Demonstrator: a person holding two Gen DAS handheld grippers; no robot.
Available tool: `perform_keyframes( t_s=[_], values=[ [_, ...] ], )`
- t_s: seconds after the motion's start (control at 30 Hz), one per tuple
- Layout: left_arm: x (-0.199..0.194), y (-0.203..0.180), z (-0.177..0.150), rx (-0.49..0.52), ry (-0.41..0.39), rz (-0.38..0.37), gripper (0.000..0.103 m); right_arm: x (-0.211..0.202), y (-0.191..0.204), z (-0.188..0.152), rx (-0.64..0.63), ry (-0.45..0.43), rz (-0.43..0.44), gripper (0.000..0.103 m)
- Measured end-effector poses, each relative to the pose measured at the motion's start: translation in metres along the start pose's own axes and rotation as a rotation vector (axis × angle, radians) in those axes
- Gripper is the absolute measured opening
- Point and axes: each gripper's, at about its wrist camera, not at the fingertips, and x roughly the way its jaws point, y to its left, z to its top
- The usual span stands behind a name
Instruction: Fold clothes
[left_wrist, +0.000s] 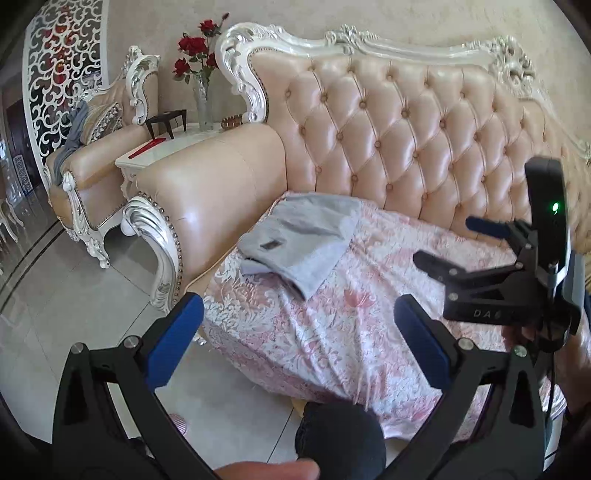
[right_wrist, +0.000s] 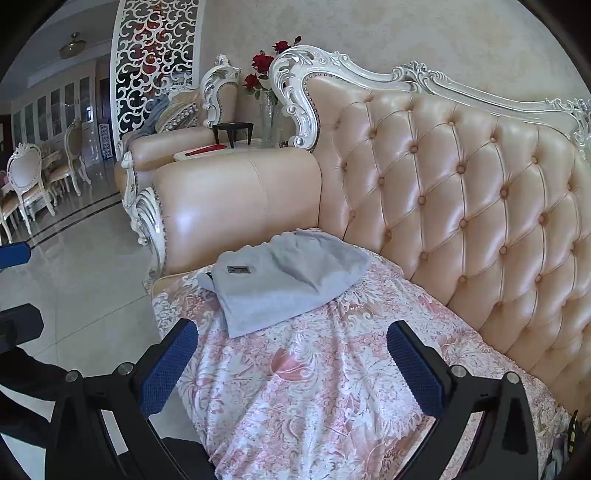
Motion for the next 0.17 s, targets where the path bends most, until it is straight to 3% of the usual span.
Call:
perform_keyframes(
  t_s=[0.17],
  values=[
    [-0.0034,-0.0022,0.0005,-0.006,-0.027,-0.023,0.103,0.0002,-0.0027,-0.0011,0.003,0.004,-0.002,0.103]
  ],
)
